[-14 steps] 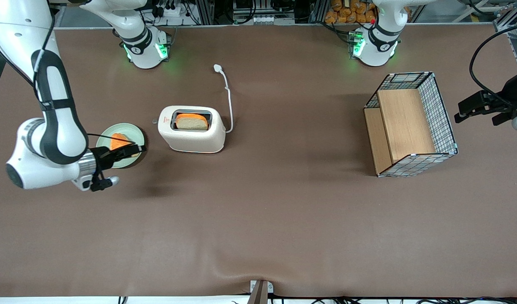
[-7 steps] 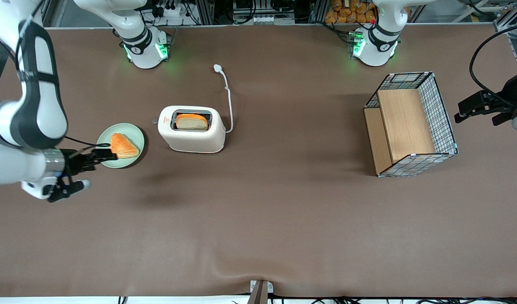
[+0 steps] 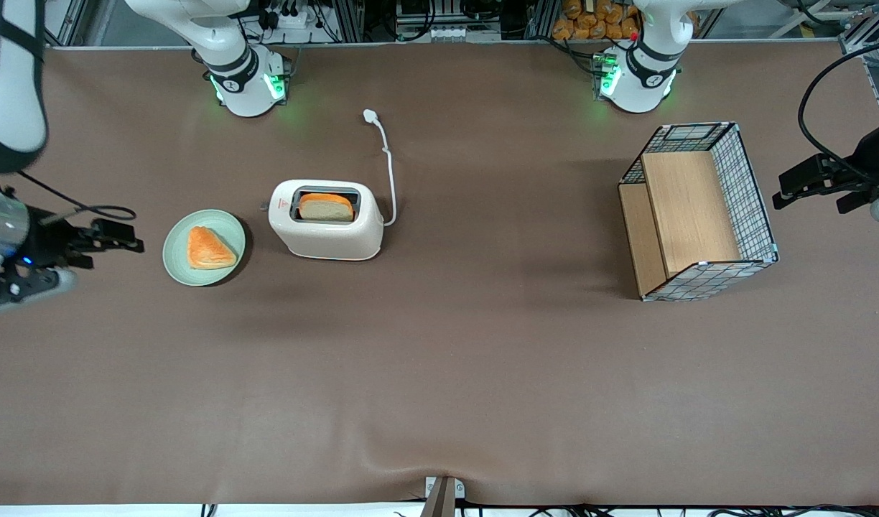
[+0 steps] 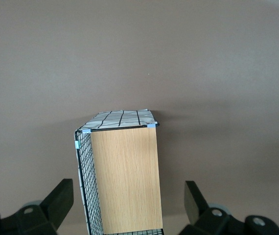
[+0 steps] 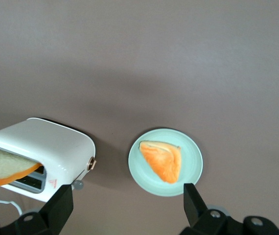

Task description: Press toaster button with right arm

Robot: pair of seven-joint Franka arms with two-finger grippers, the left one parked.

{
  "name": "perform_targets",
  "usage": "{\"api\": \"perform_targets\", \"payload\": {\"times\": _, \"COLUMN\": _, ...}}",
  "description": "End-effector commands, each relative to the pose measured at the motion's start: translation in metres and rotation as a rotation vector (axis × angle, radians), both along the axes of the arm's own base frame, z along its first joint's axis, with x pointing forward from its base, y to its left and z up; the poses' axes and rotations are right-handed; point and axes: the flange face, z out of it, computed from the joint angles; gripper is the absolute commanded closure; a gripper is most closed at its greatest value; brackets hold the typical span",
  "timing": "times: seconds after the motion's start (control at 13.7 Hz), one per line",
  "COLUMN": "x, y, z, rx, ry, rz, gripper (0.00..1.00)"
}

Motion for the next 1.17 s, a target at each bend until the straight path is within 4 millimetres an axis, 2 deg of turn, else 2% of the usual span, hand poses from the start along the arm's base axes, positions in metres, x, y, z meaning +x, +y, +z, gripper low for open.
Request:
{"api": "perform_targets", "payload": {"times": 0.0, "x": -0.029, "y": -0.005, "z": 0.037, "rx": -0.037, "ry": -0.023, "rz": -0.049, "gripper": 0.0}}
{"api": "perform_targets", "payload": {"times": 0.15, "x": -0.048, "y": -0.01, "z": 0.053, "rx": -0.055, "ry": -0.036, "rz": -0.09, "gripper": 0.0}}
{"api": "perform_targets", "payload": {"times": 0.29, "x": -0.07, "y": -0.022, "z": 0.061, "rx": -0.052, "ry": -0.039, "rz": -0.119, "gripper": 0.0}}
{"api": "perform_targets", "payload": {"times": 0.51, "x": -0.091, "y": -0.03, "z": 0.071, "rx": -0.056, "ry": -0.022, "rz": -0.177, "gripper": 0.0}}
{"api": "perform_targets", "payload": {"times": 0.66, "x": -0.094, "y": -0.028, "z": 0.075, "rx": -0.067, "ry": 0.001, "rz": -0.247, "gripper": 0.0}}
{"api": "perform_targets", "payload": {"times": 0.88, "x": -0.092, "y": -0.012, "z": 0.085, "rx": -0.154, "ry": -0.028, "rz": -0.211, "gripper": 0.0}}
{"api": "perform_targets", "payload": {"times": 1.1, "x": -0.091, "y": -0.009, "z": 0.083, "rx": -0.163, "ry": -0.02, "rz": -0.244, "gripper": 0.0}}
